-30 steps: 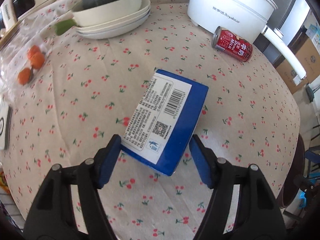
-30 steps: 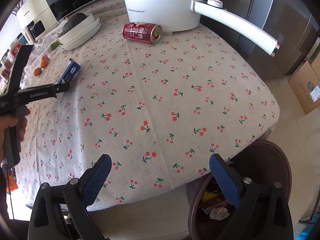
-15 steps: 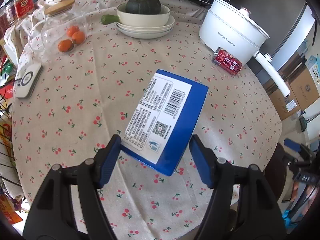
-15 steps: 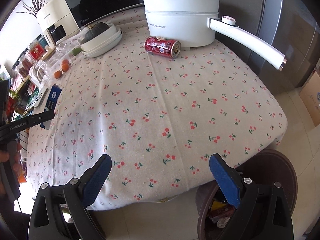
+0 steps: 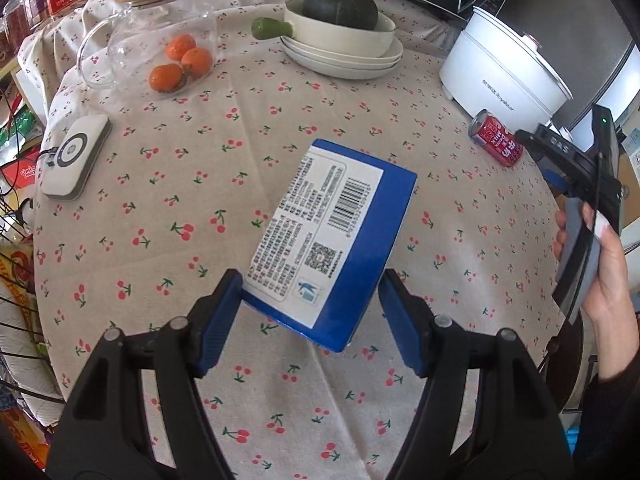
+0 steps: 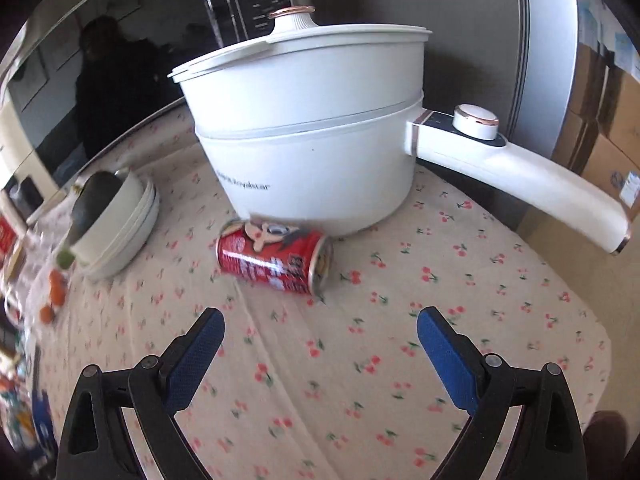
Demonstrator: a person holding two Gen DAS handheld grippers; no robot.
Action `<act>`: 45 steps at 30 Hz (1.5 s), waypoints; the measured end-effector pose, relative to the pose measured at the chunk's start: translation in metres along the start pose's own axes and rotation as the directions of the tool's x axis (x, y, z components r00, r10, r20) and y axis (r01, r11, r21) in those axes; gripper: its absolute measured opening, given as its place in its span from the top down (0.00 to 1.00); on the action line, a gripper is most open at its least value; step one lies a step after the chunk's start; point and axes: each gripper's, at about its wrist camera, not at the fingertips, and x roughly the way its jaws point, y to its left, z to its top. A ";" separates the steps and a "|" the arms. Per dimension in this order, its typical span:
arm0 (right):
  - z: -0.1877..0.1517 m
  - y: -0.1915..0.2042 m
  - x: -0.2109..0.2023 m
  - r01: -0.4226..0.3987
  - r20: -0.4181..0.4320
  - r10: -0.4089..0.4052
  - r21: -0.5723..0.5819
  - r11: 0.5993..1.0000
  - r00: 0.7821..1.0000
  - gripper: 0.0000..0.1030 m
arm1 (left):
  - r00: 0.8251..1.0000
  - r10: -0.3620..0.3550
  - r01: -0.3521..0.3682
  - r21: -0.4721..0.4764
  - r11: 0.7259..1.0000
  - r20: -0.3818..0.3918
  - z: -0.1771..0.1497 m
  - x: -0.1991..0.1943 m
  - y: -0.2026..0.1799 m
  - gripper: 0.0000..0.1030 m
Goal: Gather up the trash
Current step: 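Grasp the standing red can with the right gripper while the left holds the box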
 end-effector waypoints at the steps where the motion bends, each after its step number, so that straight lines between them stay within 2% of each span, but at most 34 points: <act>1: 0.002 0.011 0.008 0.020 0.011 -0.020 0.002 1.000 1.000 0.04 | 1.000 0.009 -0.009 0.005 1.000 0.004 0.000 0.000 0.001 0.31; 4: 0.005 0.039 0.028 0.122 0.028 -0.121 -0.017 0.992 0.992 0.03 | 0.999 0.033 -0.033 0.025 0.999 0.007 -0.003 -0.001 0.005 0.31; 5: 0.007 0.042 0.035 0.168 0.029 -0.167 -0.005 0.986 0.985 0.03 | 0.999 0.036 -0.036 0.027 0.999 0.004 -0.004 0.000 0.006 0.31; 7: 0.011 0.043 0.042 0.208 0.039 -0.209 0.033 0.978 0.977 0.03 | 0.999 0.038 -0.038 0.027 0.999 -0.003 -0.006 0.002 0.009 0.31; 10: 0.017 0.043 0.049 0.205 0.050 -0.207 0.043 0.978 0.977 0.01 | 0.999 0.050 -0.050 0.032 0.998 -0.012 -0.009 0.004 0.012 0.31; 12: 0.020 0.047 0.051 0.233 0.063 -0.233 0.021 0.972 0.970 0.01 | 0.999 0.048 -0.047 0.024 0.999 -0.020 -0.011 0.005 0.013 0.31; 14: 0.020 0.046 0.055 0.235 0.042 -0.234 -0.002 0.972 0.971 0.02 | 0.999 0.030 -0.030 0.008 1.000 -0.023 -0.013 0.003 0.012 0.31; 17: 0.020 0.040 0.059 0.200 -0.005 -0.200 -0.017 0.980 0.980 0.09 | 1.000 0.001 -0.001 0.004 1.000 -0.014 -0.014 -0.003 0.007 0.31; 18: 0.020 0.037 0.056 0.172 -0.014 -0.172 -0.028 0.985 0.985 0.20 | 1.000 -0.003 0.003 0.009 1.000 -0.008 -0.013 -0.005 0.004 0.31; 19: 0.020 0.034 0.054 0.158 -0.038 -0.160 -0.049 0.986 0.986 0.45 | 1.000 -0.005 0.005 0.012 1.000 -0.002 -0.013 -0.008 0.002 0.31; 20: 0.017 0.030 0.052 0.139 -0.063 -0.142 -0.053 0.989 0.988 0.47 | 1.000 -0.009 0.009 0.013 1.000 0.001 -0.013 -0.009 0.000 0.31; 22: 0.010 0.021 0.043 0.087 -0.099 -0.093 -0.064 0.994 0.991 0.47 | 1.000 -0.024 0.024 0.010 1.000 0.001 -0.013 -0.012 -0.002 0.31; 28: -0.024 0.002 0.010 -0.021 -0.203 0.003 -0.087 0.996 0.979 0.46 | 0.998 -0.065 0.065 0.018 0.998 -0.005 -0.017 -0.017 -0.016 0.31; 31: -0.029 -0.013 -0.008 -0.049 -0.213 0.040 -0.039 0.998 0.976 0.24 | 0.996 -0.091 0.091 0.010 0.996 -0.004 -0.019 -0.022 -0.020 0.31; 34: -0.035 -0.021 -0.022 -0.058 -0.208 0.047 -0.047 0.997 0.977 0.24 | 0.995 -0.100 0.100 0.012 0.995 0.007 -0.020 -0.027 -0.023 0.31; 39: -0.057 -0.021 -0.021 -0.064 -0.247 0.038 -0.097 0.993 0.968 0.24 | 0.996 -0.094 0.094 0.020 0.995 0.010 -0.023 -0.028 -0.029 0.31; 40: -0.062 -0.022 -0.019 -0.059 -0.248 0.031 -0.106 0.993 0.968 0.31 | 0.995 -0.097 0.097 0.017 0.995 0.007 -0.025 -0.028 -0.030 0.31; 41: -0.068 -0.027 -0.020 -0.057 -0.245 0.028 -0.111 0.992 0.969 0.48 | 0.995 -0.103 0.103 0.011 0.995 0.005 -0.026 -0.029 -0.030 0.31; 45: -0.079 -0.041 -0.036 -0.090 -0.240 0.069 -0.074 0.993 0.968 0.48 | 0.992 -0.125 0.125 -0.001 0.992 0.010 -0.030 -0.035 -0.033 0.31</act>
